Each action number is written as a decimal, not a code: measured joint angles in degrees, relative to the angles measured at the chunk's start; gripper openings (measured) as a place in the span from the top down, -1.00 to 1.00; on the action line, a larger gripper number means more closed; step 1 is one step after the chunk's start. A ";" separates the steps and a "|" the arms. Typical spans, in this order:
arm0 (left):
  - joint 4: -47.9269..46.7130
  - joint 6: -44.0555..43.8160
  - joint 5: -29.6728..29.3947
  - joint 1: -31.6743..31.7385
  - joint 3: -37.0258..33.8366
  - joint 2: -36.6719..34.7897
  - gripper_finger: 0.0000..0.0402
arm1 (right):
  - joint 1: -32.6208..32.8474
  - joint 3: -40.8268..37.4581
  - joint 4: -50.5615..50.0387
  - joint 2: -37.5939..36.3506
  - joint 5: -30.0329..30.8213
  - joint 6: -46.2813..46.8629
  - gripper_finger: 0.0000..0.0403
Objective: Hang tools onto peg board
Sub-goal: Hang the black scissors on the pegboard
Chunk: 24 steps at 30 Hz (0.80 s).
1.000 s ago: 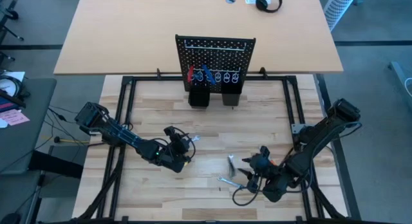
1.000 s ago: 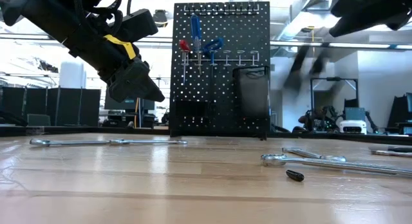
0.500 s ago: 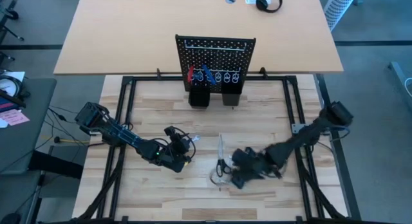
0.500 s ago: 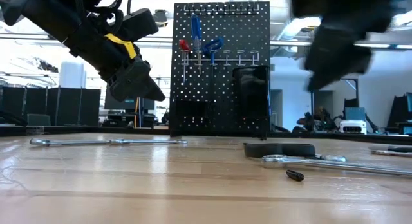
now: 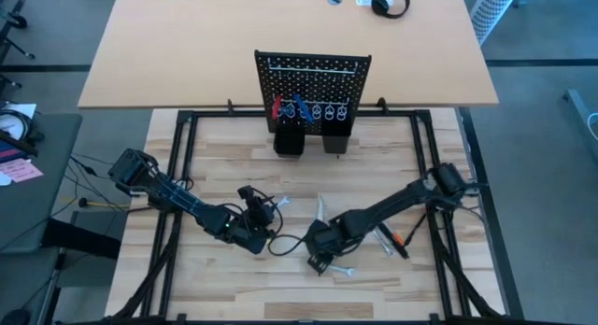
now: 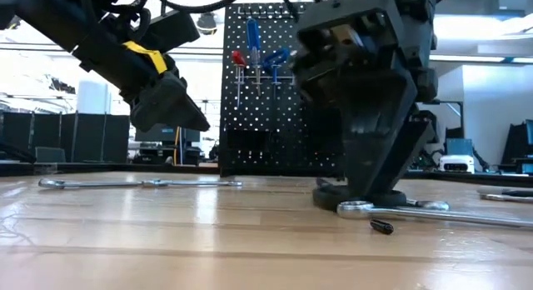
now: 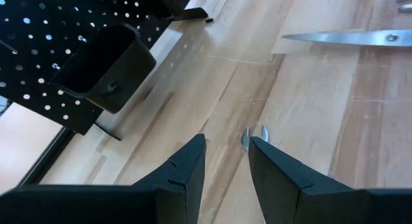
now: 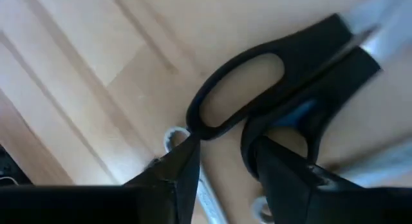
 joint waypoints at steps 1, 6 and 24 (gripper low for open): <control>-0.04 0.00 0.00 -0.06 0.00 0.02 0.44 | 0.07 0.69 -0.18 0.67 -0.11 -0.15 0.23; -0.09 0.05 0.00 -0.10 0.00 0.02 0.44 | 0.01 1.53 -0.85 1.88 -0.19 -0.42 0.26; -0.04 0.52 -0.07 -0.08 0.00 0.02 0.44 | 0.79 1.25 -9.67 -4.43 6.16 -2.59 0.08</control>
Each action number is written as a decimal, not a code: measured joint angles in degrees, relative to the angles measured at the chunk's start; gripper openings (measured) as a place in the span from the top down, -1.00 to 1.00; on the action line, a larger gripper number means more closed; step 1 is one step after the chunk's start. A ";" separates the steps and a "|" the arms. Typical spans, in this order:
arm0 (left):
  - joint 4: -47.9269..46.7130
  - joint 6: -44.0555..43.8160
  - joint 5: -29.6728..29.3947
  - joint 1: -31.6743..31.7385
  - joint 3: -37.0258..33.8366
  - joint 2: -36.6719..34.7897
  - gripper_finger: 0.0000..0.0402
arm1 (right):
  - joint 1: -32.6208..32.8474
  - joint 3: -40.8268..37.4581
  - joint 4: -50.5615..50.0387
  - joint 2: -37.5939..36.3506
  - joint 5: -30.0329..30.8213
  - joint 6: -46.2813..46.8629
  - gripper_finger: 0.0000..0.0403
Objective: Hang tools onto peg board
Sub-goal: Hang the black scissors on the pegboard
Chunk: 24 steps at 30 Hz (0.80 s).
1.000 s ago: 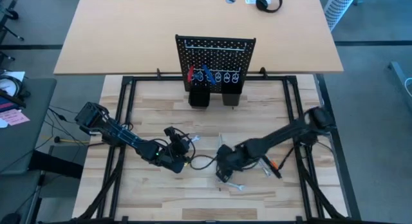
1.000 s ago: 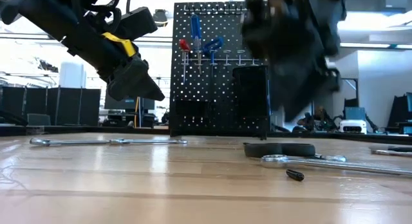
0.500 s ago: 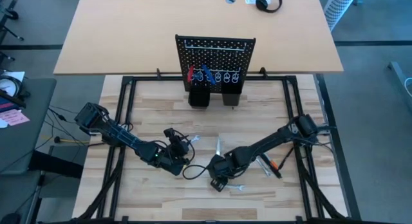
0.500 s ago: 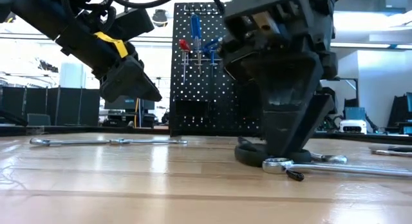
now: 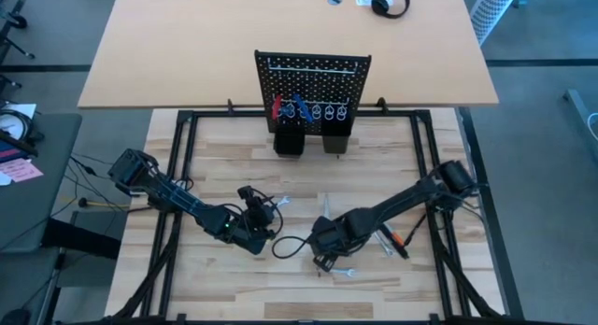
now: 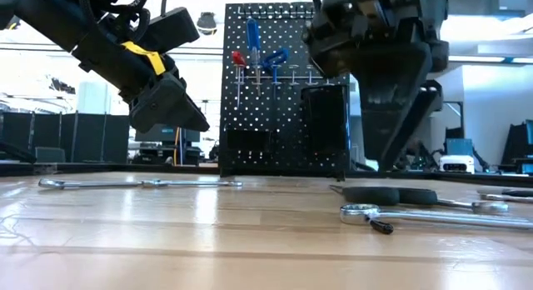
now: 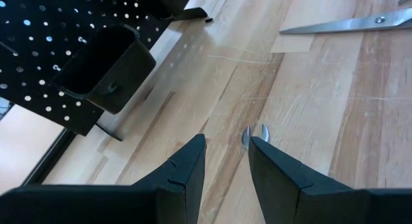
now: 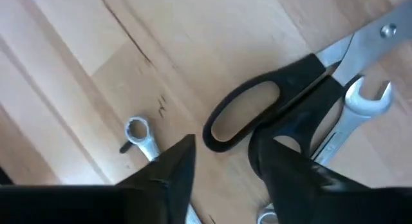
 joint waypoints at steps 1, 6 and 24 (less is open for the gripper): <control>0.00 -0.02 -0.02 0.00 0.00 0.00 0.44 | 0.00 0.00 -0.37 0.13 0.02 1.03 0.01; -0.02 -0.03 0.01 0.00 0.00 0.00 0.44 | 0.05 -0.02 -1.23 2.21 0.01 6.17 -0.18; 0.02 -0.11 0.04 0.02 0.02 0.00 0.44 | 0.05 0.08 -2.83 5.28 0.26 1.37 0.56</control>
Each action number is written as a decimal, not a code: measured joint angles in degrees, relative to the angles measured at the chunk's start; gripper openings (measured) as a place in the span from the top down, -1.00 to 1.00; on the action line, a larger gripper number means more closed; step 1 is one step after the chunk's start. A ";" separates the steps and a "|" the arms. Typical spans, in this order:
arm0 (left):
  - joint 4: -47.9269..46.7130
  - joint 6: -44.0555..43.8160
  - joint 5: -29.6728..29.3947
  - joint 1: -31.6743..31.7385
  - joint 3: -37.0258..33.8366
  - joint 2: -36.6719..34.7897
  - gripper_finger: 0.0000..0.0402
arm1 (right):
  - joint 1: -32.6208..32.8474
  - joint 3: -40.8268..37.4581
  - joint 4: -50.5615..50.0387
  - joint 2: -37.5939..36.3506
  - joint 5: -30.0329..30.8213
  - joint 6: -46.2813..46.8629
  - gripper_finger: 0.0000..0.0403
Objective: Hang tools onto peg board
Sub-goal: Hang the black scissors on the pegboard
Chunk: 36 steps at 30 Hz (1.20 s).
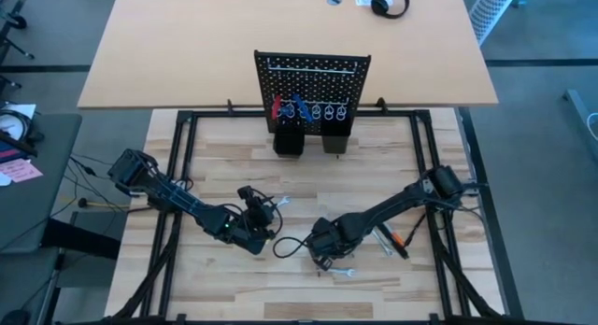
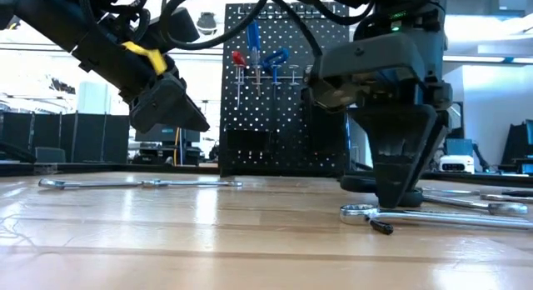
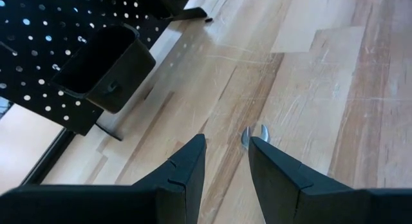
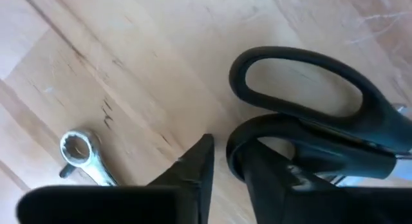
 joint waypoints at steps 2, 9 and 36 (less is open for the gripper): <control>0.12 0.02 -0.02 0.00 0.00 0.00 0.44 | 0.27 -0.23 -0.33 -1.46 0.02 -0.60 0.59; 0.03 0.02 -0.02 0.00 0.00 0.00 0.44 | 0.33 -0.08 -0.34 -5.83 1.79 -3.09 0.59; -0.18 0.02 -0.02 0.00 0.00 0.00 0.44 | -2.51 -0.06 0.73 -4.73 4.42 -1.95 0.08</control>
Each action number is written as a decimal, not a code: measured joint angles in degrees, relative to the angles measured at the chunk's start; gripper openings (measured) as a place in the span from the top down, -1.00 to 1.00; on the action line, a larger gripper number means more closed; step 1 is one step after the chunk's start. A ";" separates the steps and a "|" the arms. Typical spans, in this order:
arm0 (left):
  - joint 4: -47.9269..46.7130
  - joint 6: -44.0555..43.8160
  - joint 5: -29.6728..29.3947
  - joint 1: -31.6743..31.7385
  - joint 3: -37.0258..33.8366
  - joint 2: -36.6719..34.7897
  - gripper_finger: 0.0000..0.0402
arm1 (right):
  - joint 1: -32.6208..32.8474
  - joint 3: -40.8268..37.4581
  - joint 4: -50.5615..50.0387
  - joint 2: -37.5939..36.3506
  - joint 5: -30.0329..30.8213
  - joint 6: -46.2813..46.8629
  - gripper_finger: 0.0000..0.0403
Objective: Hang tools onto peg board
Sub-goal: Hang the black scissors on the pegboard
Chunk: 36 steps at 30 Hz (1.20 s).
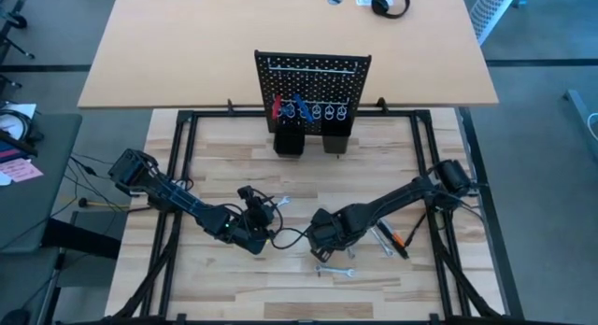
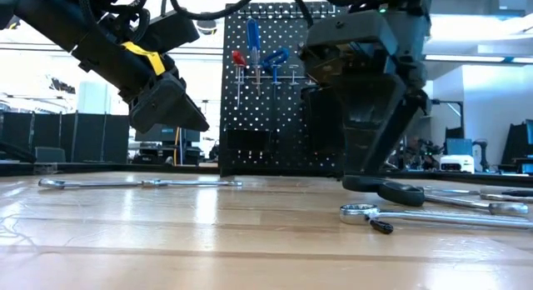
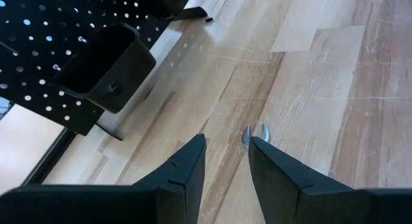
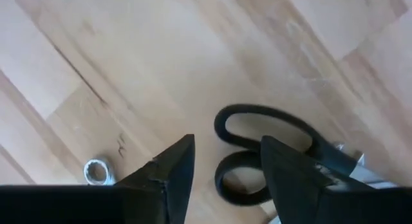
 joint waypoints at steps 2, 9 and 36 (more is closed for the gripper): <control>-0.03 0.00 0.02 0.00 0.00 0.00 0.44 | -0.42 0.00 0.10 0.07 0.03 -0.74 0.12; -0.03 0.00 0.02 0.00 0.00 0.00 0.44 | -1.18 0.02 6.77 2.54 -3.61 -4.76 0.17; 0.10 -0.10 0.02 -0.02 0.00 0.00 0.44 | 4.96 0.04 12.54 -0.46 -7.69 14.99 0.17</control>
